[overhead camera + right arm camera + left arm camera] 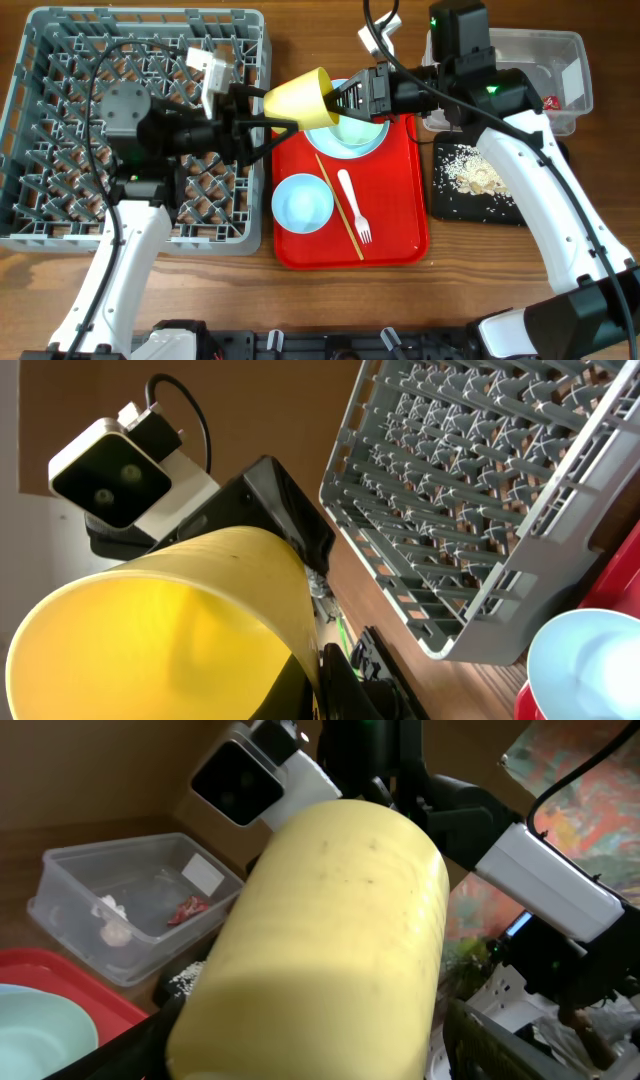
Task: Sort waste into correct bins and load items into the dishwasher rack
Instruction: 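Hand the yellow cup from the right gripper to the left gripper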
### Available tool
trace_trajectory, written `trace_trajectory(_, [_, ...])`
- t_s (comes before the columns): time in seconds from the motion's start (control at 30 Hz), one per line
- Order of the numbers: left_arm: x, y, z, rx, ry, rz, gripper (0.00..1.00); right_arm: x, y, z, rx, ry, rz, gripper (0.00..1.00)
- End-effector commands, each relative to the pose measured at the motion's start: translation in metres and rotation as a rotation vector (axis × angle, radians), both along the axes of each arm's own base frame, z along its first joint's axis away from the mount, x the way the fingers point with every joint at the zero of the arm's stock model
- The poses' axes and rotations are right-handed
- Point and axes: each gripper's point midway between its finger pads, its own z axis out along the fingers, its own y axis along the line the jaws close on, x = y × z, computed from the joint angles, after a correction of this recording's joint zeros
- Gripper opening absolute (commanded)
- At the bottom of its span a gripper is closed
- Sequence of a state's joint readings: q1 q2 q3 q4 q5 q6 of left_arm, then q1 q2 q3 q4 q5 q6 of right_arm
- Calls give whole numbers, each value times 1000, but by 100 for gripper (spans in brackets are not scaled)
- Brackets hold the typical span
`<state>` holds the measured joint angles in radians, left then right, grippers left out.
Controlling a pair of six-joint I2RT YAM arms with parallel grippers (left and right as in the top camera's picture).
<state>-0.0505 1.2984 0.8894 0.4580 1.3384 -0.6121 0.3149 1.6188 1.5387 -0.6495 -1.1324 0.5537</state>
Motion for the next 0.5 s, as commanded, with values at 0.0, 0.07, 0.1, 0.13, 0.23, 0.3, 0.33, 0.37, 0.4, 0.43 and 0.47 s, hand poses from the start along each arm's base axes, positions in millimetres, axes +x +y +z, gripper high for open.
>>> trace_trajectory(0.0, [-2,4,4,1,-18,-18,79,3,0,-1,2,16,-5,4])
trace_trajectory(0.07, [-2,4,6,0,-37,-18,78,3,0,-1,2,21,-7,4])
trace_trajectory(0.1, [-2,4,8,0,-48,-18,78,3,0,-1,2,21,-7,4])
trace_trajectory(0.13, [-2,4,8,0,-52,-18,78,3,0,-1,2,22,-7,4])
trace_trajectory(0.23, [-4,3,8,1,-51,-29,78,3,0,-1,2,23,-7,4])
trace_trajectory(0.3, [-4,3,8,1,-51,-32,77,3,0,-1,2,22,-7,4])
trace_trajectory(0.33, [-4,3,8,1,-51,-32,76,3,0,-1,2,24,-8,4])
trace_trajectory(0.37, [-4,3,8,1,-51,-32,75,3,0,-1,2,24,-7,5])
trace_trajectory(0.4, [-4,3,8,1,-51,-32,75,3,0,-1,2,25,-8,4])
trace_trajectory(0.43, [-5,3,8,1,-51,-32,75,3,0,-1,2,25,-7,4])
trace_trajectory(0.47, [-5,2,8,1,-51,-37,75,2,0,-1,4,26,-4,4])
